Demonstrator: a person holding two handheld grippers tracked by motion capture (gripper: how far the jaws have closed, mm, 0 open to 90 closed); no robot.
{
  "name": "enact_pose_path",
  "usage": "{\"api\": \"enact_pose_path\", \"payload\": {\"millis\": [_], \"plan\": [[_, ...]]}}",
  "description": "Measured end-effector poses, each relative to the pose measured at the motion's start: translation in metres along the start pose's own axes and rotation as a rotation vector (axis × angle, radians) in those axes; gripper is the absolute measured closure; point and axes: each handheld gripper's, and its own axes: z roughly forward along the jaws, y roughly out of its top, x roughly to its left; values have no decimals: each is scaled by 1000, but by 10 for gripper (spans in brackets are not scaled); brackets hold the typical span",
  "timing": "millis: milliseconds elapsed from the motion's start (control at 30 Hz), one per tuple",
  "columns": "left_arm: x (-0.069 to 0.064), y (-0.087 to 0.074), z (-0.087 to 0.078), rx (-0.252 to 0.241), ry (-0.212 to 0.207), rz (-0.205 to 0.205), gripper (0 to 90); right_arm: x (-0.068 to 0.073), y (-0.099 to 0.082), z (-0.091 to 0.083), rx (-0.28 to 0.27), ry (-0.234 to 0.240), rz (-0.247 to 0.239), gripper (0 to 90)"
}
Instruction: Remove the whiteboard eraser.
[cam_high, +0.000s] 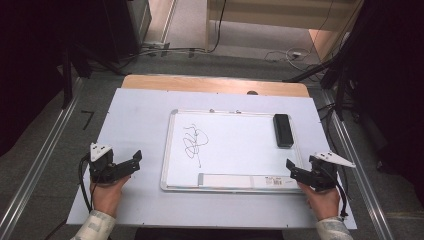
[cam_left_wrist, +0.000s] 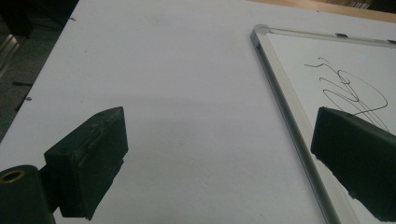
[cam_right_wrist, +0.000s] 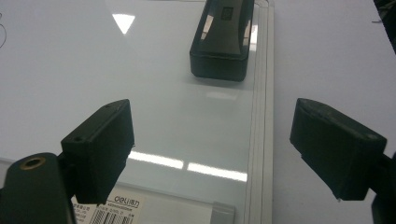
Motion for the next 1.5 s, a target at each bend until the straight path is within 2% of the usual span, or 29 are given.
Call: {"api": "enact_pose_path", "payload": {"millis": [333,700,933,1100,1133,1500], "plan": [[0,0,1,5,0,1,46,0,5,2,0,-11,11,122],[1,1,2,7,-5,-9,50,7,29,22,10,-26,17,122],[1,1,2,6,-7,-13,50,8,41,43,40,-53,3,131],[1,1,2,7,-8,-13,50,7,48,58,56,-68,9,148],[1,1,2,7,-9,-13,50,6,51,65,65,-74,17,149],[2,1,2,4,-11,-24,50,4,64,92,53,-111,36,176]]}}
